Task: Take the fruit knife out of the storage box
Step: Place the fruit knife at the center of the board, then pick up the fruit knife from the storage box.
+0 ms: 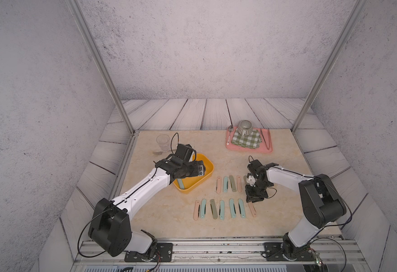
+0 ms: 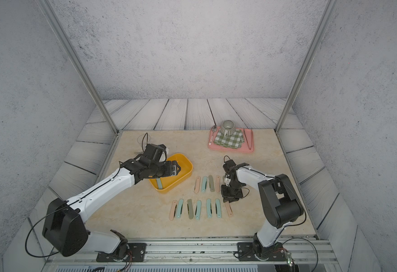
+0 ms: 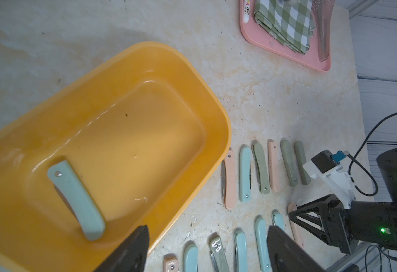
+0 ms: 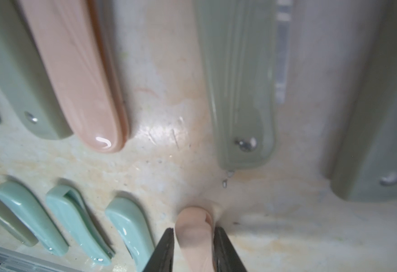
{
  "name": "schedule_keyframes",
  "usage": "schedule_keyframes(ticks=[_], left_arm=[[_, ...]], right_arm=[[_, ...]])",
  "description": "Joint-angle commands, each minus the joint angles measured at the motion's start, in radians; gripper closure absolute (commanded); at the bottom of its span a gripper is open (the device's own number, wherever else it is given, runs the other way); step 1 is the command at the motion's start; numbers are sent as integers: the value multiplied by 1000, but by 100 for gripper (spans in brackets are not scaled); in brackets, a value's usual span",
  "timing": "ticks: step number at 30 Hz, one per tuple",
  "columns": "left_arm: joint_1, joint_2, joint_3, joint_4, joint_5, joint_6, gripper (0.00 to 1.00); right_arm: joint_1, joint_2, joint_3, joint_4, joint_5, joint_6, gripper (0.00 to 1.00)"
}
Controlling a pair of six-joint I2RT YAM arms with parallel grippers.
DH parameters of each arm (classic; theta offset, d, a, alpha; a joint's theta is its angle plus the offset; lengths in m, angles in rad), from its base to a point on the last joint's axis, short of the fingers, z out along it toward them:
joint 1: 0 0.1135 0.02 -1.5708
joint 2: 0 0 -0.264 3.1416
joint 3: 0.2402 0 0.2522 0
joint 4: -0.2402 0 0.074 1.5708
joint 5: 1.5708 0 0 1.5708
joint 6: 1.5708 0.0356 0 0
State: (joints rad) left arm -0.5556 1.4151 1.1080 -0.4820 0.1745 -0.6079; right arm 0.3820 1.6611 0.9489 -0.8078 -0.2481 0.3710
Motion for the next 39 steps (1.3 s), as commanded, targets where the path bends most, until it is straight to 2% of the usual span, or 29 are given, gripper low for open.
schedule_keyframes(ticks=[1, 8, 13, 17, 19, 22, 32, 39], left_arm=[[10, 1, 1, -17, -27, -2, 17], [10, 5, 12, -60, -66, -3, 14], [11, 11, 19, -92, -99, -8, 10], [27, 43, 27, -125, -136, -52, 1], [38, 76, 36, -130, -136, -71, 1], [40, 133, 63, -141, -172, -85, 0], [65, 370, 235, -310, -294, -141, 6], [70, 442, 242, -329, -341, -215, 8]], right_arm=[[-3, -42, 18, -34, 26, 3, 63], [-3, -98, 59, -81, 31, 9, 50], [-3, -144, 136, -138, 35, 7, 36], [-3, -151, 231, -192, 46, -7, 14], [-2, -153, 271, -204, 46, -10, 2], [-2, -152, 315, -215, 31, -12, 1], [-2, -132, 363, -215, -2, -48, 1], [-3, -102, 370, -206, -17, -62, 1]])
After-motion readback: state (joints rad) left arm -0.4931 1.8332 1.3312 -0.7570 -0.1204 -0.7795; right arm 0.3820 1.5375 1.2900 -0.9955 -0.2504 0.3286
